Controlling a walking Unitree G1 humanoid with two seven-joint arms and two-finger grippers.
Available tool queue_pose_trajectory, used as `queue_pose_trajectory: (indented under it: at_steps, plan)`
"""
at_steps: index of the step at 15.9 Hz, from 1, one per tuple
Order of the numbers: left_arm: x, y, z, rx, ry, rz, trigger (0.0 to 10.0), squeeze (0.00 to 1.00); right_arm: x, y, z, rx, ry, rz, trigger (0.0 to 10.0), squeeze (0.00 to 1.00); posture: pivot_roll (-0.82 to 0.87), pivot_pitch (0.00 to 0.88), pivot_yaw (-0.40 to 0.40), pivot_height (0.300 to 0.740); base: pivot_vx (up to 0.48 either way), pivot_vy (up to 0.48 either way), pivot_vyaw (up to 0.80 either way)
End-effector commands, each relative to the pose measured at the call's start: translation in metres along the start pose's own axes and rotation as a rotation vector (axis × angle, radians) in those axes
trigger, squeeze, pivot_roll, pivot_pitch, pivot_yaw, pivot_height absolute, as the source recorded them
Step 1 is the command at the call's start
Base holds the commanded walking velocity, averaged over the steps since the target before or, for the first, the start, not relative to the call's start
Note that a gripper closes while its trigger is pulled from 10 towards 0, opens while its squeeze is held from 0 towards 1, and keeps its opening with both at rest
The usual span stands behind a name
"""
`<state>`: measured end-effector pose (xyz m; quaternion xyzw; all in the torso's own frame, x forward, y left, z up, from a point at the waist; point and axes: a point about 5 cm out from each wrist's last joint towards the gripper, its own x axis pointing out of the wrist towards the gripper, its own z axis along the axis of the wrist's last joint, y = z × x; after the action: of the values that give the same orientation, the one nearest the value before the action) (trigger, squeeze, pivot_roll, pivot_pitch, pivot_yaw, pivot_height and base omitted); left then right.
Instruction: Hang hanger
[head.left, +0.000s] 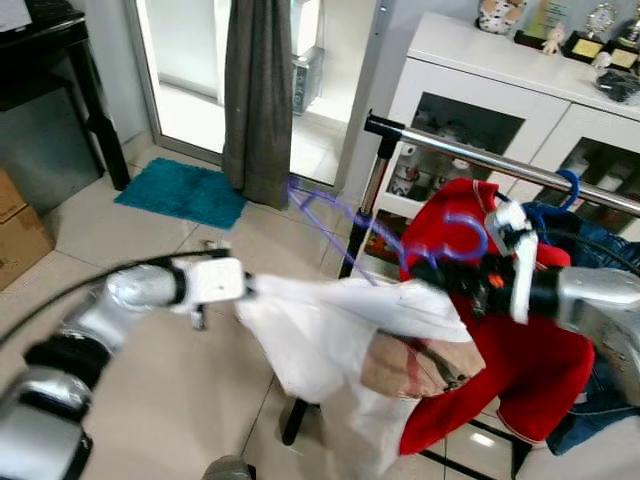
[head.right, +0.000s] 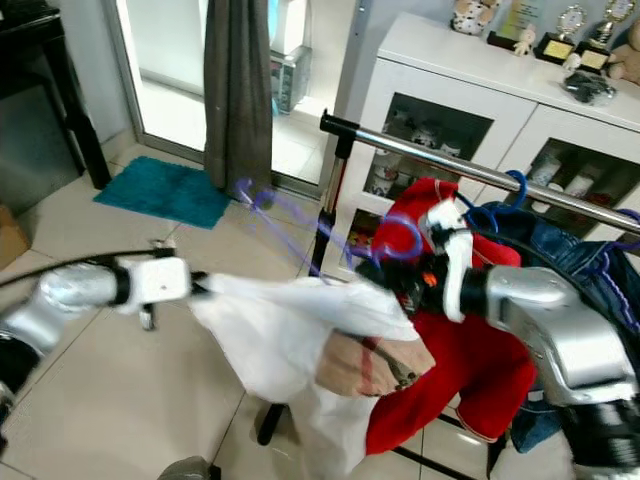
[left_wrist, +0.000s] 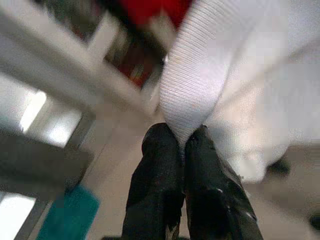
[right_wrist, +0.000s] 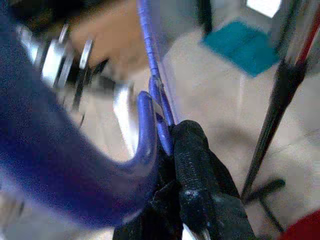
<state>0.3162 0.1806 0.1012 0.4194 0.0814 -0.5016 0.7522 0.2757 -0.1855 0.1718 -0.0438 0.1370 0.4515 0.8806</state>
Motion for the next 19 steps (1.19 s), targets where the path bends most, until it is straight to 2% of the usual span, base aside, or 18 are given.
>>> queue_pose_trajectory:
  at_steps: [1, 2, 3, 4, 6, 7, 8, 9, 10, 13, 14, 15, 16, 17, 18, 19]
  plan:
    - [0.020, -0.002, 0.039, 0.028, -0.164, -0.012, 0.0, 0.00, 0.007, 0.002, 0.005, 0.027, -0.062, -0.053, 0.0, 0.00, -0.02, 0.000, -0.106, 0.740, 0.000, 0.000, 0.00]
    - [0.040, -0.009, 0.069, 0.027, -0.265, -0.016, 0.0, 0.00, 0.023, 0.016, 0.000, 0.042, -0.125, -0.050, 0.0, 0.00, -0.02, 0.000, -0.107, 0.740, 0.000, 0.000, 0.00]
    - [0.045, -0.011, 0.077, 0.026, -0.288, -0.014, 0.0, 0.00, 0.028, 0.021, -0.002, 0.045, -0.149, -0.052, 0.0, 0.00, -0.02, 0.000, -0.107, 0.740, 0.000, 0.000, 0.00]
    - [0.053, -0.013, 0.086, 0.013, -0.316, -0.013, 0.0, 0.00, 0.037, 0.026, -0.004, 0.086, -0.193, -0.076, 0.0, 0.00, -0.02, 0.000, -0.107, 0.740, 0.000, 0.000, 0.00]
    - [0.056, -0.015, 0.088, 0.013, -0.318, -0.019, 0.0, 0.00, 0.041, 0.027, -0.003, 0.092, -0.223, -0.097, 0.0, 0.00, -0.02, 0.000, -0.105, 0.740, 0.000, 0.000, 0.00]
    - [0.056, -0.020, 0.088, -0.011, -0.322, -0.028, 0.0, 0.00, 0.046, 0.020, -0.001, 0.103, -0.297, -0.221, 0.0, 0.00, -0.03, 0.000, -0.099, 0.740, 0.000, 0.000, 0.00]
    - [0.050, -0.022, 0.086, -0.076, -0.335, -0.017, 0.0, 0.00, 0.044, 0.011, 0.000, 0.183, -0.383, -0.317, 0.0, 0.00, -0.03, 0.000, -0.099, 0.740, 0.000, 0.000, 0.00]
    - [0.048, -0.025, 0.087, -0.102, -0.344, -0.021, 0.0, 0.00, 0.042, 0.007, 0.002, 0.242, -0.438, -0.353, 0.0, 0.00, -0.03, 0.000, -0.101, 0.740, 0.000, 0.000, 0.00]
    - [0.046, -0.027, 0.088, -0.118, -0.349, -0.024, 0.0, 0.00, 0.042, 0.004, 0.003, 0.281, -0.476, -0.375, 0.0, 0.00, -0.03, 0.000, -0.101, 0.740, 0.000, 0.000, 0.00]
    - [0.040, -0.028, 0.090, -0.193, -0.392, 0.006, 0.0, 0.00, 0.036, 0.000, 0.012, 0.476, -0.674, -0.379, 0.0, 0.00, -0.02, 0.000, -0.106, 0.740, 0.000, 0.000, 0.00]
    - [0.030, -0.022, 0.088, -0.265, -0.429, 0.063, 0.0, 0.00, 0.029, -0.003, 0.016, 0.529, -0.766, -0.400, 0.0, 0.00, -0.02, 0.000, -0.107, 0.740, 0.000, 0.000, 0.00]
    - [-0.012, 0.000, 0.077, -0.496, -0.567, 0.217, 0.0, 0.00, 0.013, -0.010, 0.013, 0.465, -0.764, -0.462, 0.0, 0.00, -0.02, 0.000, -0.109, 0.740, 0.000, 0.000, 0.00]
    - [-0.027, 0.006, 0.074, -0.561, -0.619, 0.250, 0.0, 0.00, 0.010, -0.012, 0.010, 0.404, -0.718, -0.486, 0.0, 0.00, -0.02, 0.000, -0.109, 0.740, 0.000, 0.000, 0.00]
    - [-0.061, 0.022, 0.084, -0.665, -0.807, 0.284, 0.0, 0.00, 0.008, -0.015, 0.006, 0.379, -0.687, -0.505, 0.0, 0.00, -0.01, 0.000, -0.118, 0.740, 0.000, 0.000, 0.00]
    - [-0.073, 0.026, 0.091, -0.689, -0.880, 0.282, 0.0, 0.00, 0.007, -0.016, 0.006, 0.385, -0.694, -0.512, 0.0, 0.00, -0.01, 0.000, -0.118, 0.740, 0.000, 0.000, 0.00]
    - [-0.085, 0.034, 0.102, -0.716, -0.998, 0.280, 0.0, 0.00, 0.008, -0.017, 0.009, 0.376, -0.698, -0.520, 0.0, 0.00, 0.00, 0.000, -0.121, 0.740, 0.000, 0.000, 0.00]
